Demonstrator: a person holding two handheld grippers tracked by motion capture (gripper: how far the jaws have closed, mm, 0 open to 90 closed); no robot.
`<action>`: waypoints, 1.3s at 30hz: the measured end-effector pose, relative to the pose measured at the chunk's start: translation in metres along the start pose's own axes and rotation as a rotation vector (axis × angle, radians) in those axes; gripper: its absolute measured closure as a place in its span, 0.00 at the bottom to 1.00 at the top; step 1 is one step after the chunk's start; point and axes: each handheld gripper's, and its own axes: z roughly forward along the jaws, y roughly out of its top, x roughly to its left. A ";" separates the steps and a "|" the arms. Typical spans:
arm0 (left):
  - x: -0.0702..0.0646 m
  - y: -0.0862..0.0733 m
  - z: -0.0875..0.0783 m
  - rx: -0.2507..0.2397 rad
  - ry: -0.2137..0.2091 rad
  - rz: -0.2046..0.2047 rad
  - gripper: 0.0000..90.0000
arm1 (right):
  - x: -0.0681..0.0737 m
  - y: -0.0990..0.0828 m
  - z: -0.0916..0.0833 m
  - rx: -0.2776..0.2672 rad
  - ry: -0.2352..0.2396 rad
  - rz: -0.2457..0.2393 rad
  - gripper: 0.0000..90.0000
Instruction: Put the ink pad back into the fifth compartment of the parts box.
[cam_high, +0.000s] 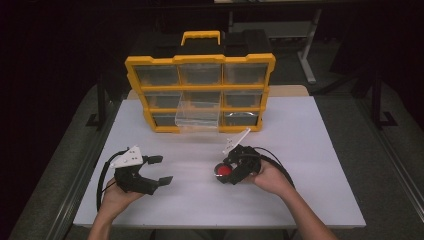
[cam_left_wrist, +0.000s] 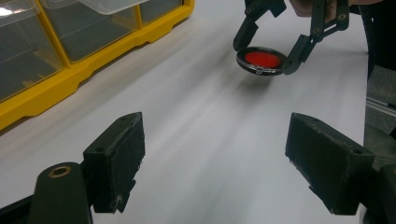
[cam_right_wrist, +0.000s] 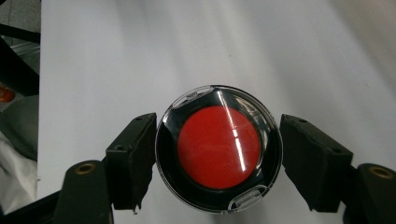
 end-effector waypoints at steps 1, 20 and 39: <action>0.000 0.000 0.000 0.002 0.000 -0.001 0.22 | 0.000 0.000 -0.001 -0.003 0.006 0.003 0.32; 0.000 0.000 -0.001 -0.006 -0.002 -0.010 0.22 | -0.003 0.017 -0.042 -0.065 0.033 0.002 0.32; 0.001 0.001 -0.002 -0.013 -0.002 -0.005 0.22 | -0.006 0.043 -0.100 -0.100 0.029 -0.017 0.32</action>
